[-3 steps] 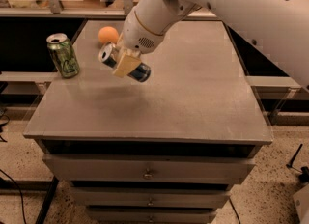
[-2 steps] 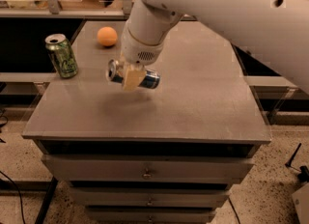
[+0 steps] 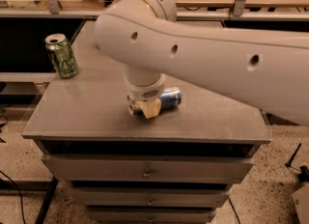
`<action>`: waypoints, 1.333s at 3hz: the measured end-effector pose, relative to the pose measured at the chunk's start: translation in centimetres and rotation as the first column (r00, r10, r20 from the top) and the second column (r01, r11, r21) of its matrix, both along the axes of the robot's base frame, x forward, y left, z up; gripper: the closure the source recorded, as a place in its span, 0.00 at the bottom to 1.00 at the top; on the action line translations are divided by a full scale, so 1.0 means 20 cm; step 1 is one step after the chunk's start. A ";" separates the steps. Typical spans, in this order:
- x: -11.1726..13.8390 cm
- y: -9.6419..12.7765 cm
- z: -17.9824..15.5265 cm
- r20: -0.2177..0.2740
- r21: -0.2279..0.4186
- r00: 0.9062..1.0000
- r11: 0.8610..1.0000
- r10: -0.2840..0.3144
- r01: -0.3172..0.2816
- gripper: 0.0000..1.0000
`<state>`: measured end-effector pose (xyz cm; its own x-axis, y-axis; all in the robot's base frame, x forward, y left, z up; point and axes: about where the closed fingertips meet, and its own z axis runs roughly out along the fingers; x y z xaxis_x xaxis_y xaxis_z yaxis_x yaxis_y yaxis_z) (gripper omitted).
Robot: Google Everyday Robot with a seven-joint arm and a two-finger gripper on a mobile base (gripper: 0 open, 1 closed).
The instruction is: Knock redbull can over
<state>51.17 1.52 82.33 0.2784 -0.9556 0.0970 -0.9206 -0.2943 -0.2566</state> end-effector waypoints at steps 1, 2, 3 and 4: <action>0.01 -0.10 -0.03 0.046 -0.134 0.999 0.991 0.005 0.001 0.36; 0.01 -0.10 -0.03 0.046 -0.134 0.999 0.991 0.005 0.001 0.13; 0.01 -0.10 0.00 0.046 -0.134 0.999 0.991 0.005 0.001 0.00; 0.01 -0.10 0.00 0.046 -0.134 0.999 0.991 0.005 0.001 0.00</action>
Offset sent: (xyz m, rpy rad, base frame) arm 0.0028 -0.0192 -0.0080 -0.1344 -0.0465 0.0020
